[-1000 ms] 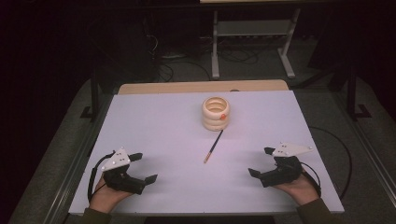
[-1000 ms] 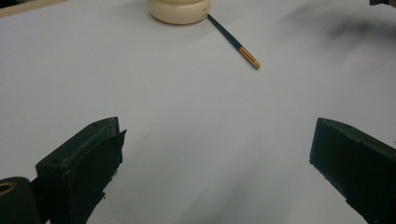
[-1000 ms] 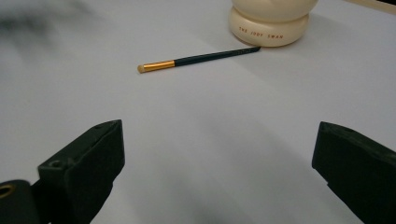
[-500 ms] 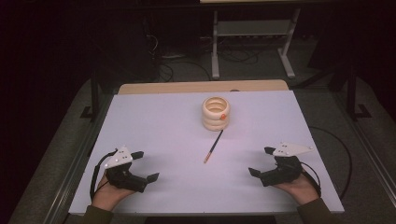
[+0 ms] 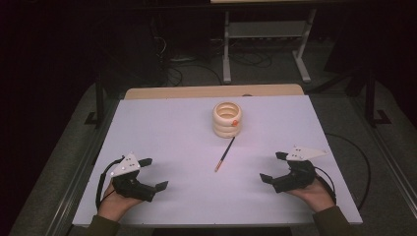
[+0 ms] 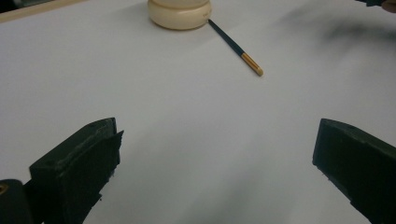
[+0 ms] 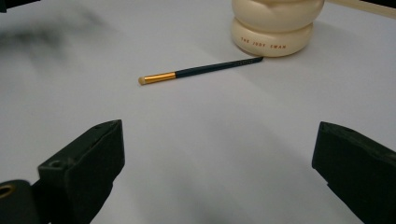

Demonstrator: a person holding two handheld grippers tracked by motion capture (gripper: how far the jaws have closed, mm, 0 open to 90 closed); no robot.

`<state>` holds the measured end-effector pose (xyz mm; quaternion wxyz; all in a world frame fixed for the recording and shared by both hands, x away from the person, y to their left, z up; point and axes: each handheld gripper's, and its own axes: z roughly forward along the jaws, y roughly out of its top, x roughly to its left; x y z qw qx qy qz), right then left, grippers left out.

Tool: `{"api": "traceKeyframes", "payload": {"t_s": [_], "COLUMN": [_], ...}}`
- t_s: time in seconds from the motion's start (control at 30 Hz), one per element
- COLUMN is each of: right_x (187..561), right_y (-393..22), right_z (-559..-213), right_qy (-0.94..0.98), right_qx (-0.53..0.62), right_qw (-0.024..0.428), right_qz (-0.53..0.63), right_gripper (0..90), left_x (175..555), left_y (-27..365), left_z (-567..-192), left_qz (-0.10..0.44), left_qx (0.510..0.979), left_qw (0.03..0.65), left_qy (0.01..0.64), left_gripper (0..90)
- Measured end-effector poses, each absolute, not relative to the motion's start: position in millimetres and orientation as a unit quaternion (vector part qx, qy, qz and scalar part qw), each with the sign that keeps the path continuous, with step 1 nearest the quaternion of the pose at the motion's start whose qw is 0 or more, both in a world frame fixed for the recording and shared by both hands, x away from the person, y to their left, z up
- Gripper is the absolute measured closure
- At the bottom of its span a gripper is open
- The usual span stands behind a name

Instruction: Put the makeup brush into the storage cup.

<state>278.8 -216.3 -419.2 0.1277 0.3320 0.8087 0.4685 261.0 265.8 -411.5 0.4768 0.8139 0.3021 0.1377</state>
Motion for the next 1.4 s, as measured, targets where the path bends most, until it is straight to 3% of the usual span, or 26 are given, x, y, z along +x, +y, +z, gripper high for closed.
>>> {"api": "traceKeyframes", "payload": {"t_s": [0.83,1.4], "right_x": [291.4,300.3], "right_y": [-201.5,-192.4], "right_z": [-411.0,-401.9], "right_qy": [0.823,0.823], "right_qx": [0.319,0.311], "right_qw": [0.099,0.111], "right_qz": [0.459,0.462], "right_gripper": [1.7,1.8], "left_x": [258.8,255.8], "left_y": [260.2,267.8], "left_z": [-417.0,-416.9], "left_qz": [0.123,0.13], "left_qx": [0.818,0.811], "left_qw": [0.472,0.482], "left_qy": [0.305,0.304], "left_gripper": [0.3,0.3]}}
